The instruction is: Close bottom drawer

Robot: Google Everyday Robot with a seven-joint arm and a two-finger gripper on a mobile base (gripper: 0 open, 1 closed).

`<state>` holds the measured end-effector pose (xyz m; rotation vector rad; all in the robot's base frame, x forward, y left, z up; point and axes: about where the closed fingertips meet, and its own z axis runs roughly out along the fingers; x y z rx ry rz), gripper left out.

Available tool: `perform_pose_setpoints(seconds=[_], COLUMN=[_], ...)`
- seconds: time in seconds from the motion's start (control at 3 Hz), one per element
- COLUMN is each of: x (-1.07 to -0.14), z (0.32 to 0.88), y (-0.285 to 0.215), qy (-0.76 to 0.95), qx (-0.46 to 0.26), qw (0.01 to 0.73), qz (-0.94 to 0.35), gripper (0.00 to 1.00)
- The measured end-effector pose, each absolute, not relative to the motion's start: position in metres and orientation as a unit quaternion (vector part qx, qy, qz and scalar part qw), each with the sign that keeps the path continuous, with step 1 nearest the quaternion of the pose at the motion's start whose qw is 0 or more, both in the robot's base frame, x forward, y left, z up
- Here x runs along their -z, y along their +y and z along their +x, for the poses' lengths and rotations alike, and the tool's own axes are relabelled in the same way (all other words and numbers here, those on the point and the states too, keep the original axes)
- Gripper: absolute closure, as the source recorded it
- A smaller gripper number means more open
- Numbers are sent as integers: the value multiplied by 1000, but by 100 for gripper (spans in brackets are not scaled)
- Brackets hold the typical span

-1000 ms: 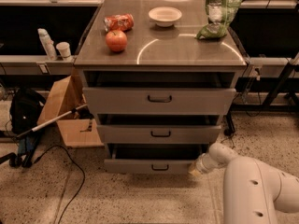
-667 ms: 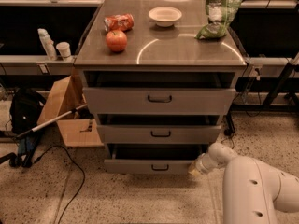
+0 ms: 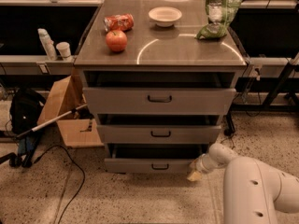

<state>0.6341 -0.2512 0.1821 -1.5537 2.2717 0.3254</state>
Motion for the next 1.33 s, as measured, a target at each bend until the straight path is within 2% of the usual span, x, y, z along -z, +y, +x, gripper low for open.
perform_pose_setpoints(seconds=[0.33,1.33], x=[-182,-207], z=[634,628], y=[-251,-239], qy=[806,796], qx=[-115,-139], qw=[184,199], qz=[-551,-554], gripper=[0,0])
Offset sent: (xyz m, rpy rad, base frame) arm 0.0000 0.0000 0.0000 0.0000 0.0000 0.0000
